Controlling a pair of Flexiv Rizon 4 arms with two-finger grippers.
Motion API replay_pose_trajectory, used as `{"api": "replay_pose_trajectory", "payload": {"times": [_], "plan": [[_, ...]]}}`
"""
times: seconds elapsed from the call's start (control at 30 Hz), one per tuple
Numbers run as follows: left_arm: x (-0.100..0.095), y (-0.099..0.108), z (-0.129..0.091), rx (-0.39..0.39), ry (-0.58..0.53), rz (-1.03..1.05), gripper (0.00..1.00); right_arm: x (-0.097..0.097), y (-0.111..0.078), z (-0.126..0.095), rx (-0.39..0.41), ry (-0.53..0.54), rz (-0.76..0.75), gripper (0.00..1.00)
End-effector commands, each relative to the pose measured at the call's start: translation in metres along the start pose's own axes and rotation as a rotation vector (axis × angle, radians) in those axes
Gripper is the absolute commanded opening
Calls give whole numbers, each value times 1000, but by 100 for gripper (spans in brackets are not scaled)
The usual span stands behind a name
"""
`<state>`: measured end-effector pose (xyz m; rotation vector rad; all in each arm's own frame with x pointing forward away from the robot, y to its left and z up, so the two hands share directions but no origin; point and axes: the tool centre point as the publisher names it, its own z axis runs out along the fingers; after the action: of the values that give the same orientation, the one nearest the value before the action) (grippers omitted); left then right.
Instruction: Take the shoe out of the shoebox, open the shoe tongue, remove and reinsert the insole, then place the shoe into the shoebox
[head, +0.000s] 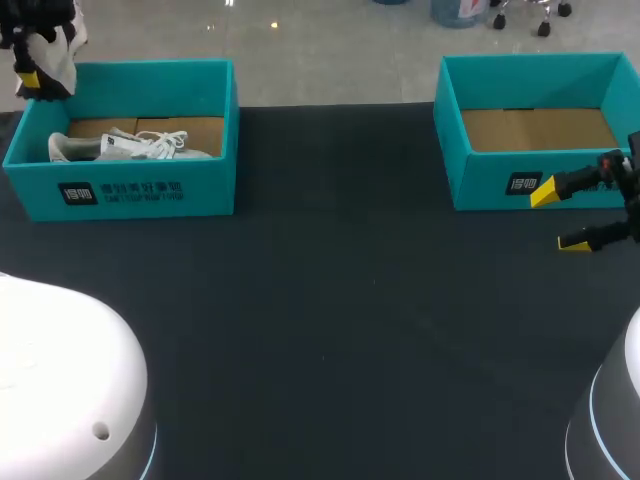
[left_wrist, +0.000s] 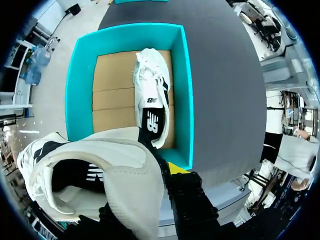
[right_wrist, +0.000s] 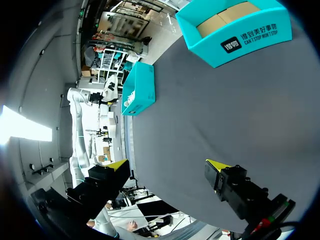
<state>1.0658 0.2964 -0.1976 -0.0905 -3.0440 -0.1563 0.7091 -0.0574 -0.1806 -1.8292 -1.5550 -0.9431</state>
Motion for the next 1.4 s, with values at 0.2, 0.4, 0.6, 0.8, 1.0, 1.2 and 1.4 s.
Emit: {"api": "replay_pose_trajectory", "payload": {"times": [0.2, 0.4, 0.6, 0.8, 1.0, 1.2, 1.4], "plan": [[0, 2, -2, -12, -4, 489, 0, 0, 0, 0, 0, -1, 1, 100], [-2, 6, -3, -59, -2, 530, 0, 0, 0, 0, 0, -1, 1, 100], [-24, 21, 0, -91, 24, 807, 0, 0, 0, 0, 0, -1, 1, 100], [-34, 23, 2, -93, 4, 936, 0, 0, 0, 0, 0, -1, 1, 100], [-33, 24, -2, -108, -13, 959, 0, 0, 0, 0, 0, -1, 1, 100], [-33, 24, -2, -108, -13, 959, 0, 0, 0, 0, 0, -1, 1, 100], [-33, 24, -2, -108, -13, 959, 0, 0, 0, 0, 0, -1, 1, 100]]}}
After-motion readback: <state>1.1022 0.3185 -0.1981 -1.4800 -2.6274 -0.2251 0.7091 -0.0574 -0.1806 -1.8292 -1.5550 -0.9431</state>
